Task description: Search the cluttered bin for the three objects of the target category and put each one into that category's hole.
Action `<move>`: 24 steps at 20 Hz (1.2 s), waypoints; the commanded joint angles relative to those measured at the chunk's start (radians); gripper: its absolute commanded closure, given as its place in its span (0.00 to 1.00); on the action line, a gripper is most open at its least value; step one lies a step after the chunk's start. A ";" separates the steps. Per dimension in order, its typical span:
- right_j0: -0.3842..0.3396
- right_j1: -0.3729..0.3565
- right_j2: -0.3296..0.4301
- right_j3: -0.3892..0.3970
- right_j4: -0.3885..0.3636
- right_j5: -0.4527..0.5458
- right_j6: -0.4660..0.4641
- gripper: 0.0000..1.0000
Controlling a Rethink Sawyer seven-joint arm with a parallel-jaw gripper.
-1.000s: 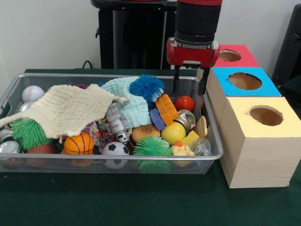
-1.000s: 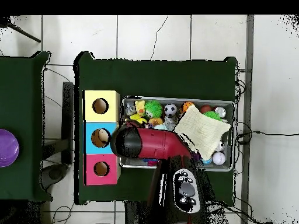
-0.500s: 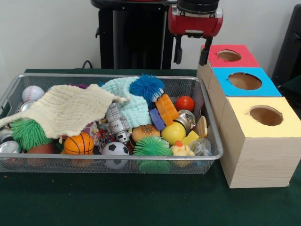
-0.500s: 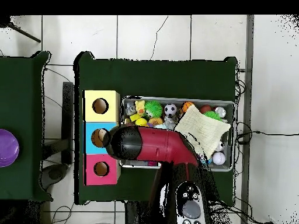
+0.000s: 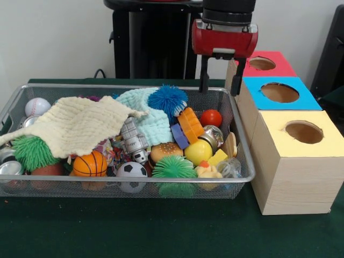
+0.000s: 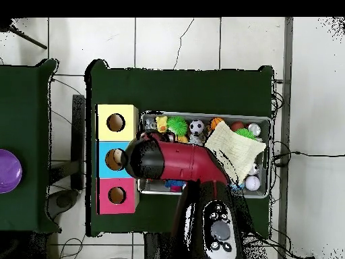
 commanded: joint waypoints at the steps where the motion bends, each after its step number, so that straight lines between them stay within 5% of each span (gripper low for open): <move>1: 0.002 0.115 0.045 -0.128 -0.038 -0.008 0.080 0.00; 16: 0.001 0.314 0.035 -0.229 -0.060 -0.323 0.118 0.00; 24: 0.014 0.332 0.022 -0.213 -0.028 -0.349 0.121 0.00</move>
